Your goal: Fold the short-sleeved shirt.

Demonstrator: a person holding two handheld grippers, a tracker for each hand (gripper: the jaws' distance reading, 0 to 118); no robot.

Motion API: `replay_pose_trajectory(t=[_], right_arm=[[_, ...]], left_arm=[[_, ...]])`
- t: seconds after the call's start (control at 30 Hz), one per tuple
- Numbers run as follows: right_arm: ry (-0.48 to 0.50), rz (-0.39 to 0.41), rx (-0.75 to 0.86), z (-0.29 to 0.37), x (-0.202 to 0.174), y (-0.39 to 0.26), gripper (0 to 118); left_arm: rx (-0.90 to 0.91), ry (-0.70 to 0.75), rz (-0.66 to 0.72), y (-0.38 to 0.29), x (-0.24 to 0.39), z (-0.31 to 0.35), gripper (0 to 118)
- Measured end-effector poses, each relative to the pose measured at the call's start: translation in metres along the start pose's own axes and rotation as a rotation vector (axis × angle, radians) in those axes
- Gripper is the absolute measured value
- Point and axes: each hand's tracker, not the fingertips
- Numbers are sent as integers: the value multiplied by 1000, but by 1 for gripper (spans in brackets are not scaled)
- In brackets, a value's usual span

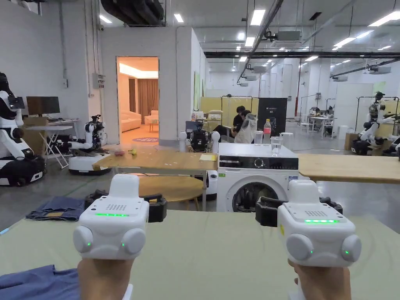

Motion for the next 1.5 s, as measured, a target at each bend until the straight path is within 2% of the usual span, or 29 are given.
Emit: replay_pose_trajectory(t=[0.73,0.77,0.8,0.83,0.87,0.9,0.97,1.07,1.2,1.3,1.5], right_arm=[[-4,5,-2,0,-2,-4,117],[19,2,1,2,-2,-4,88],[13,11,6,3,-2,-3,31],[-61,58,-5,1,-3,-3,1],[-80,29,47,3,-5,-13,1],[-54,11,41,4,-2,-16,1],[-30,-15,6,1,1,-11,1],[-43,2,20,2,-2,-17,1],[-6,6,26,3,-20,-15,1],[67,20,38,5,-55,-8,1],[288,-14,35,13,-162,-4,1]], left_arm=[[-14,-8,7,-4,4,-3,116],[-15,-18,7,-4,4,-1,111],[1,-56,8,-4,4,2,87],[11,-45,-11,-3,5,3,37],[10,25,-64,-3,10,2,0],[49,38,-48,-3,10,6,0],[38,-25,-1,-3,6,7,0],[25,-11,-9,-4,3,5,0],[23,19,-11,-7,-18,12,0],[7,88,-3,-11,-55,21,0],[-33,320,5,-26,-167,63,0]])
